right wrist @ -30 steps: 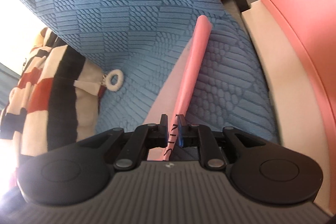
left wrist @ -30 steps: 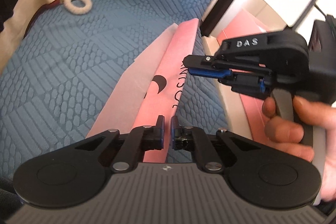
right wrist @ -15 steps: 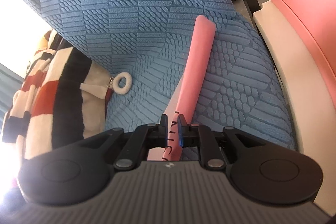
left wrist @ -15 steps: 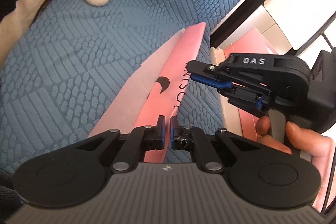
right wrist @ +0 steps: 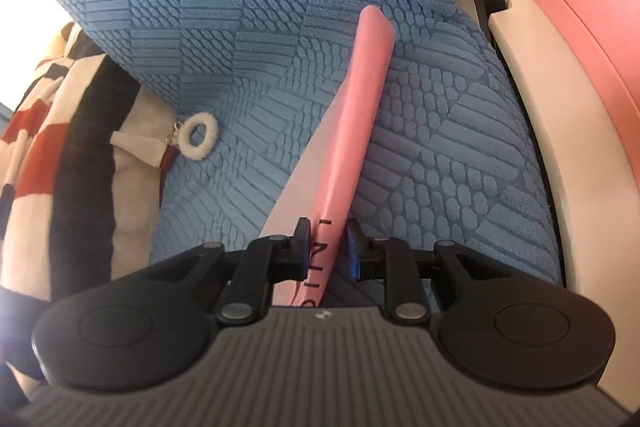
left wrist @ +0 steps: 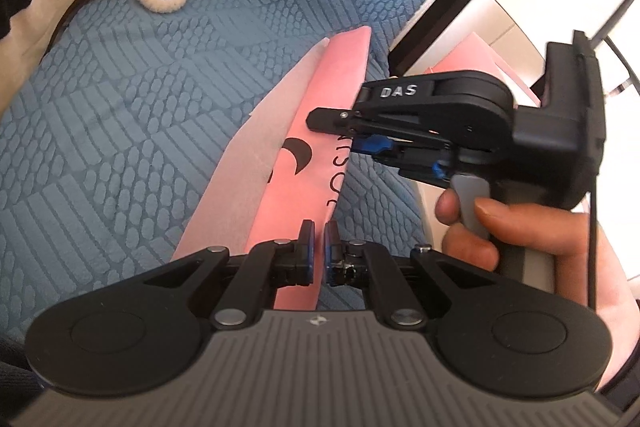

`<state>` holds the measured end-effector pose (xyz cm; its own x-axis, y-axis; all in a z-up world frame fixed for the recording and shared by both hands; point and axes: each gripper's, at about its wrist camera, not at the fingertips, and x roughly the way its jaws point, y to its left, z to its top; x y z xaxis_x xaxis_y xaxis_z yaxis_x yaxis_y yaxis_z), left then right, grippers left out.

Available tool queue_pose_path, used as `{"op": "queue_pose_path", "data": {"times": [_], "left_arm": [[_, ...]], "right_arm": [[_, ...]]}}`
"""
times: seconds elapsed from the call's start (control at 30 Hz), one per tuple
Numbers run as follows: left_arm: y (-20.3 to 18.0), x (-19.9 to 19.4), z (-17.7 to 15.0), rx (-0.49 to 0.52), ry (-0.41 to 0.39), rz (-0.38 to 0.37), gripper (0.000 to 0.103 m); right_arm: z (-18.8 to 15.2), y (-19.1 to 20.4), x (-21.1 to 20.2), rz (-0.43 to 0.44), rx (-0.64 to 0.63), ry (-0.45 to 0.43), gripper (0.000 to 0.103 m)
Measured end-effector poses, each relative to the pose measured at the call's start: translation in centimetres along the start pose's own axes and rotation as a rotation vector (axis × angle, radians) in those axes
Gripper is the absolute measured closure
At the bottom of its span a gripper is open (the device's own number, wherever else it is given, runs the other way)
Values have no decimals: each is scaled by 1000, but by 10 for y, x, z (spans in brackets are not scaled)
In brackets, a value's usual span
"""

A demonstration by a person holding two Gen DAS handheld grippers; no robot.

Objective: Organize objects

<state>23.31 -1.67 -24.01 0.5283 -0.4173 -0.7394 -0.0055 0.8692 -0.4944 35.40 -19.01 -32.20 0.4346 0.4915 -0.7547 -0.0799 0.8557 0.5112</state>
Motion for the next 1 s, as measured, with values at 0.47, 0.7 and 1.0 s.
{"op": "queue_pose_path", "data": {"times": [0.47, 0.7, 1.0], "left_arm": [[-23, 13, -13, 141, 14, 28, 65], [-38, 19, -23, 251, 1, 84, 74], [0, 4, -1, 8, -43, 15, 96]], "right_arm": [[-6, -10, -18, -69, 18, -24, 93], [-5, -15, -26, -85, 32, -36, 93], [-3, -19, -33, 11, 92, -50, 68]]}}
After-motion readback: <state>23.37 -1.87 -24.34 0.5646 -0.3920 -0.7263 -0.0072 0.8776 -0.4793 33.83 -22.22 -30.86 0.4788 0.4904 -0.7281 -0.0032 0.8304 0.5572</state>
